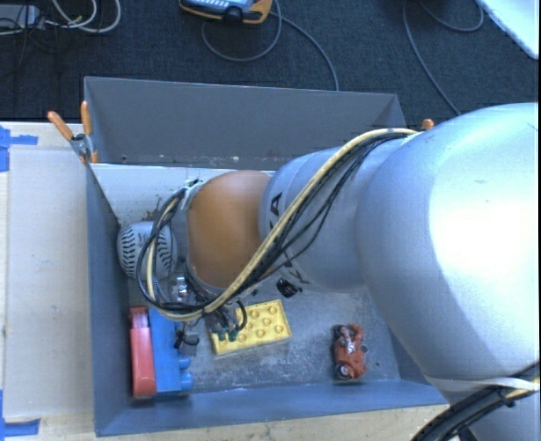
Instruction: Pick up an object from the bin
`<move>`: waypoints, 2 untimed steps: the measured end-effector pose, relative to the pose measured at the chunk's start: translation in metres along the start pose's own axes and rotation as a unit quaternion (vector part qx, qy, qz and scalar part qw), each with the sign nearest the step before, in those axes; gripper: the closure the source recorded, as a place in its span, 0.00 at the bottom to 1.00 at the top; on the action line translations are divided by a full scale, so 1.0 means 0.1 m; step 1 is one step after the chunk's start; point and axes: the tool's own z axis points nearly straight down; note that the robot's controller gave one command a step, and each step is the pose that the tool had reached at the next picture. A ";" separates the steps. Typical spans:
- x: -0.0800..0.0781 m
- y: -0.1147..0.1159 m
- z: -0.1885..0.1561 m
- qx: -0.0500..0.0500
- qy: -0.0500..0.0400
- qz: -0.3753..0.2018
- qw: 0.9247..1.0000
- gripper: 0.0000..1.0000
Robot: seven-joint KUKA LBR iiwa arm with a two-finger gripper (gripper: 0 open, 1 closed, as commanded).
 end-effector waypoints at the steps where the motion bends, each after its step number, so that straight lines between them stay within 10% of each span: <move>1: 0.01 0.03 -0.51 0.000 0.003 0.008 1.000 0.00; 2: -0.02 0.05 -1.05 0.000 0.001 0.018 1.000 0.00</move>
Offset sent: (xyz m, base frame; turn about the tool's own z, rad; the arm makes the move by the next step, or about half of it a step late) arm 0.0000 0.0000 0.0000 0.0000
